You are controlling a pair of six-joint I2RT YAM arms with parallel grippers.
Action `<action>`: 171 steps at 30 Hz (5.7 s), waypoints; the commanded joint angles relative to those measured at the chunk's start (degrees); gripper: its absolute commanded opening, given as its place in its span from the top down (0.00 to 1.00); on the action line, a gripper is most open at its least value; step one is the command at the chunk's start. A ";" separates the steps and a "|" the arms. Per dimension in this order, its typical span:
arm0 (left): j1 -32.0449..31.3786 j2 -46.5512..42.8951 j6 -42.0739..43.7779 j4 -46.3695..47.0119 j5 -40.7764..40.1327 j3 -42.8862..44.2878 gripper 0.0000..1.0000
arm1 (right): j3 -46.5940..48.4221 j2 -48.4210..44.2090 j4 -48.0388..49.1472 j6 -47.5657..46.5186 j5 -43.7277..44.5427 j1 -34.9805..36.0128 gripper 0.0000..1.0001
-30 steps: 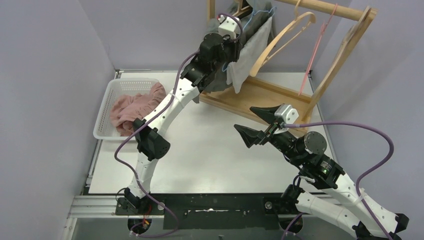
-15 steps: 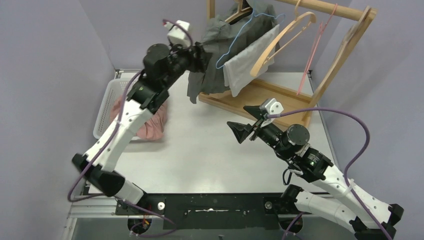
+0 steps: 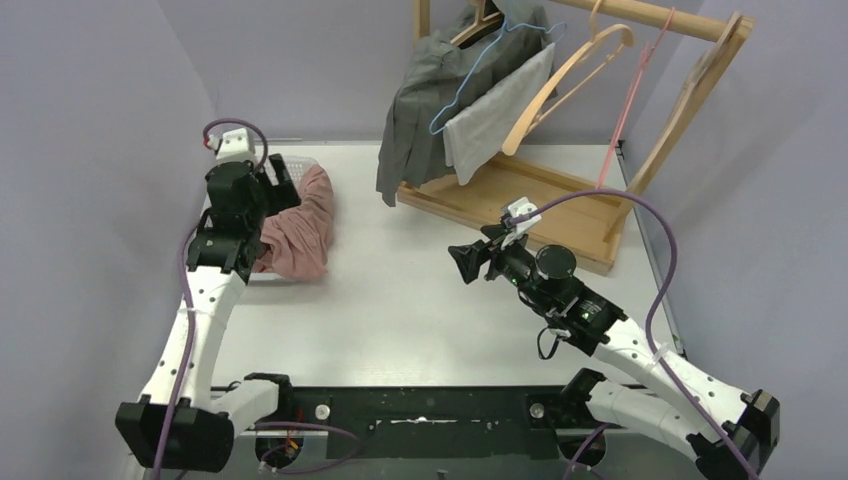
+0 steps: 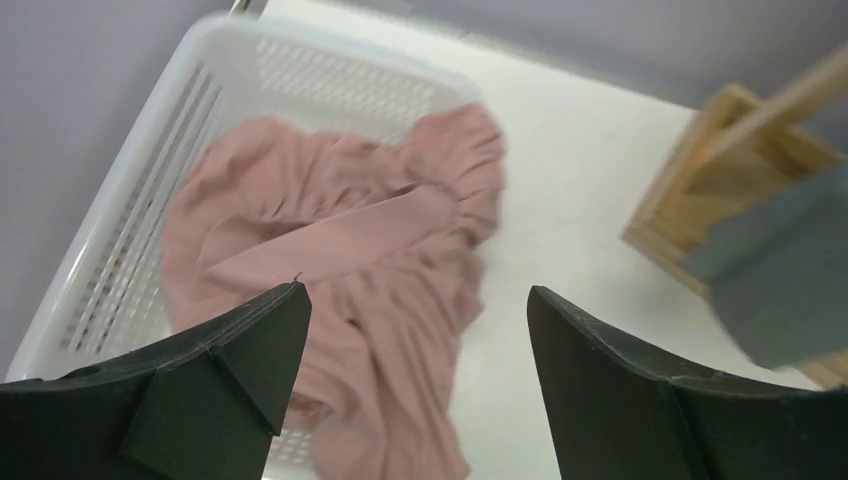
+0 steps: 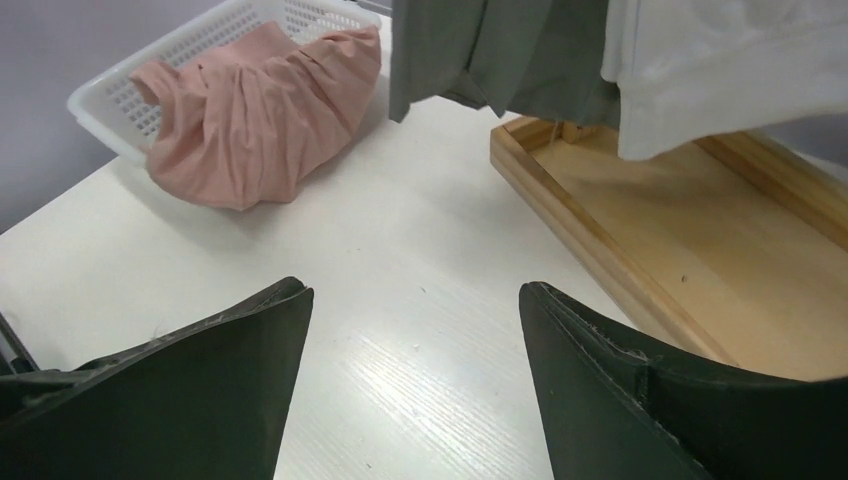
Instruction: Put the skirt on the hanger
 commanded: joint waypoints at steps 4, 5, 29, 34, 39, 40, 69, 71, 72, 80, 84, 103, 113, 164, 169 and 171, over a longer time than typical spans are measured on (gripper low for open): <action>9.41 7.33 -2.90 -0.18 5.33 1.04 0.17 | -4.23 3.12 10.38 7.05 -1.26 -4.98 0.22; 10.06 9.22 -3.00 -0.48 5.73 1.75 0.17 | -4.21 3.98 10.88 7.49 -1.63 -5.34 0.22; 17.47 23.31 -1.70 5.32 15.83 0.47 0.16 | 1.13 19.62 15.56 12.60 -1.86 -8.38 0.22; 17.72 28.91 0.41 11.71 19.73 4.00 0.16 | 2.47 19.85 15.30 11.13 -1.98 -8.47 0.23; 17.55 37.20 1.90 12.92 31.62 9.11 0.18 | 4.52 16.46 9.37 9.65 -0.04 -9.74 0.23; 17.48 38.24 1.79 13.58 34.36 9.37 0.22 | 5.17 15.15 7.16 9.25 0.54 -10.50 0.23; 0.65 -11.08 -2.24 6.02 53.11 8.28 1.00 | 33.01 -0.87 -32.69 13.76 9.09 -14.49 0.22; 0.18 -12.68 -6.25 10.11 57.25 4.78 1.00 | 34.06 -0.41 -34.30 15.13 8.74 -14.49 0.23; -0.17 -13.28 -8.41 12.22 57.90 2.64 1.00 | 34.47 -0.03 -35.19 15.58 7.91 -14.43 0.23; -6.23 -12.16 -14.73 15.78 54.28 -8.66 1.00 | 29.93 -0.40 -37.96 21.18 5.27 -14.46 0.23; -15.94 -8.52 -12.09 13.89 44.47 -6.96 1.00 | 26.90 -0.93 -37.50 21.53 4.79 -14.45 0.23; -32.10 1.62 -14.81 26.30 28.03 -26.92 0.44 | 16.50 4.57 -35.88 30.65 2.80 -14.40 0.21; -24.31 -2.23 -19.03 20.14 17.89 -24.87 0.36 | 18.95 20.87 -34.78 31.64 4.75 -4.92 0.19; -27.17 16.61 -14.55 -10.66 1.19 12.60 1.00 | 22.78 14.15 -55.36 36.08 18.48 -9.98 0.99; -27.12 12.28 -16.89 -16.91 0.28 23.47 1.00 | 37.33 15.84 -59.47 31.33 17.05 -10.69 1.00; -27.21 11.90 -17.68 -19.57 0.58 26.93 1.00 | 41.97 17.47 -61.04 30.52 16.22 -10.80 1.00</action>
